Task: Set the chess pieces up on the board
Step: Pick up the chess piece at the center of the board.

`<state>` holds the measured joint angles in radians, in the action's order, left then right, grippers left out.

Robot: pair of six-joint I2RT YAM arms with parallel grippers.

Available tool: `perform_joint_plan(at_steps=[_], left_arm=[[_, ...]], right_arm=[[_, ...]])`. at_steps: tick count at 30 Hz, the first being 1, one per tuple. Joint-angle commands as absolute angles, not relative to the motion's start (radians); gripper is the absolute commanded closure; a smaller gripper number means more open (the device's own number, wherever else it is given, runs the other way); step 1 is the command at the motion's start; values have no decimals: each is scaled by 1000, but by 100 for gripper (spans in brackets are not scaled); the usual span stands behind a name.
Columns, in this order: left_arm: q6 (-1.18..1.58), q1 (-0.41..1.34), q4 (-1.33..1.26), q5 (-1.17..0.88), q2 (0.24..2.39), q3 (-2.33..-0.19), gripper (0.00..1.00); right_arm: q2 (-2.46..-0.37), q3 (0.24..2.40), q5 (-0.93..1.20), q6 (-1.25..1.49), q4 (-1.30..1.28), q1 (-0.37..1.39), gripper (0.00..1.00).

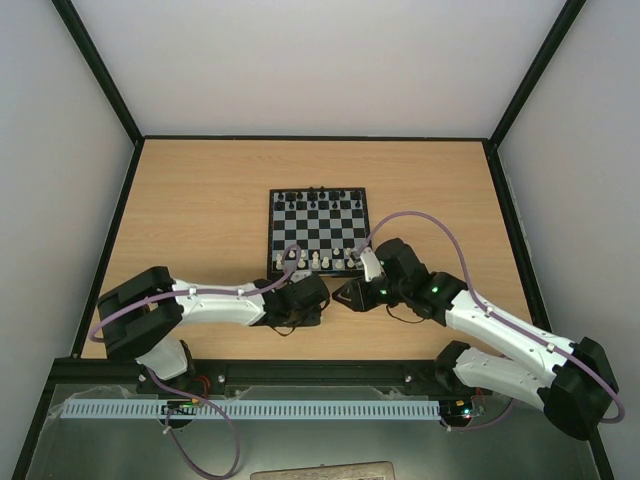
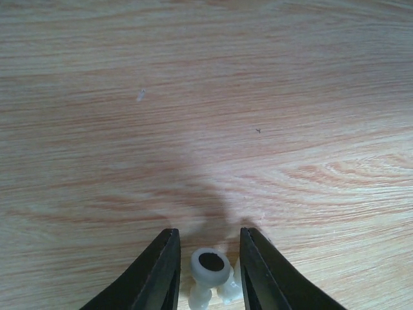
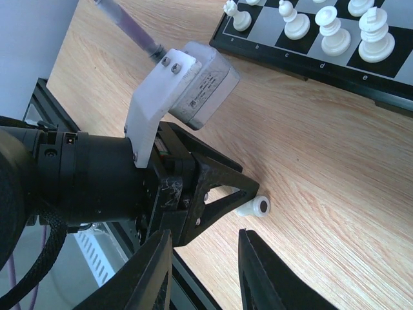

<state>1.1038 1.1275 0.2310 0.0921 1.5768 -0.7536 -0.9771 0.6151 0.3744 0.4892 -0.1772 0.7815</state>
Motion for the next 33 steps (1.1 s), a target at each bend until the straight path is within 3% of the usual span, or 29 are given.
perform_joint_plan(at_steps=[1,12,18,21,33], left_arm=[[1132,1153,392,83,1617,-716,71],[1135,1178,418,104,1619,-704,75],[1129,1175,395,109,1640,-700,94],[1131,1175,393,122,1634,-705,97],[1132,1137,364,238,1255,-698,98]], right_arm=[[-966,604,394,476,-173,792,71],[-969,607,384,477,-179,799,71],[-971,606,376,477,-181,800,71],[-972,606,376,478,-181,800,71],[-993,605,355,482,-145,801,71]])
